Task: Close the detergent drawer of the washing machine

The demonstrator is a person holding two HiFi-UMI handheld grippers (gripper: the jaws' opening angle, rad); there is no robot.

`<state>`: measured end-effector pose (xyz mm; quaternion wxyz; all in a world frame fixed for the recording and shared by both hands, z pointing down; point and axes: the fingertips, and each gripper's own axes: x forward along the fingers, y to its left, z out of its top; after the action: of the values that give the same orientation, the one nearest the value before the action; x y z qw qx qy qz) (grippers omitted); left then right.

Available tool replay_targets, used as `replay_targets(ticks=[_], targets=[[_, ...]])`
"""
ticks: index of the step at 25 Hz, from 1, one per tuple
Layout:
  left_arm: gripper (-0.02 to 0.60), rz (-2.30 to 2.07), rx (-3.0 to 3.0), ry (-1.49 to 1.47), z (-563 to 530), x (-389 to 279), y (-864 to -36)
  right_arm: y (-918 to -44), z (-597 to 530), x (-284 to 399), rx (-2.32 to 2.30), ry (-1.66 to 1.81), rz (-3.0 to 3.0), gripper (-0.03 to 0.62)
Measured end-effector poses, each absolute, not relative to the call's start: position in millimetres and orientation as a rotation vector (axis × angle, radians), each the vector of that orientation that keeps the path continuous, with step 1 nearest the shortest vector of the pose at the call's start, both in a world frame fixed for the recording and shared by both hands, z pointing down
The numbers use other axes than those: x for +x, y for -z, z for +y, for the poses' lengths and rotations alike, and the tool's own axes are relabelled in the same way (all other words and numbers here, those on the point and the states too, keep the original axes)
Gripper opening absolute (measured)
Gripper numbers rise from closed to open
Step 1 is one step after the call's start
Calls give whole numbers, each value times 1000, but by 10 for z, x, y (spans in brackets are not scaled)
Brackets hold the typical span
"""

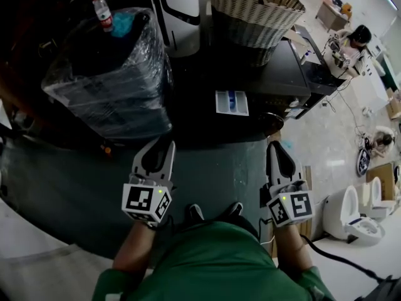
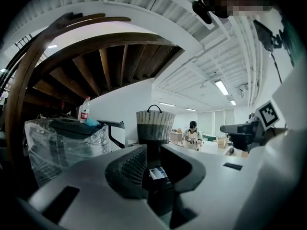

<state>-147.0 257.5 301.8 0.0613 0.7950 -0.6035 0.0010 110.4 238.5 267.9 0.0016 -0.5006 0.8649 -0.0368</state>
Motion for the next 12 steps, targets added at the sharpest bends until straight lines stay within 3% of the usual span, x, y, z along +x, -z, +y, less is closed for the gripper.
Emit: replay_targets(ticks=[12], targets=[[100, -1773, 2319, -30, 2487, -1773, -3507, -3150, 2215, 830, -1650, 205, 2796, 28]])
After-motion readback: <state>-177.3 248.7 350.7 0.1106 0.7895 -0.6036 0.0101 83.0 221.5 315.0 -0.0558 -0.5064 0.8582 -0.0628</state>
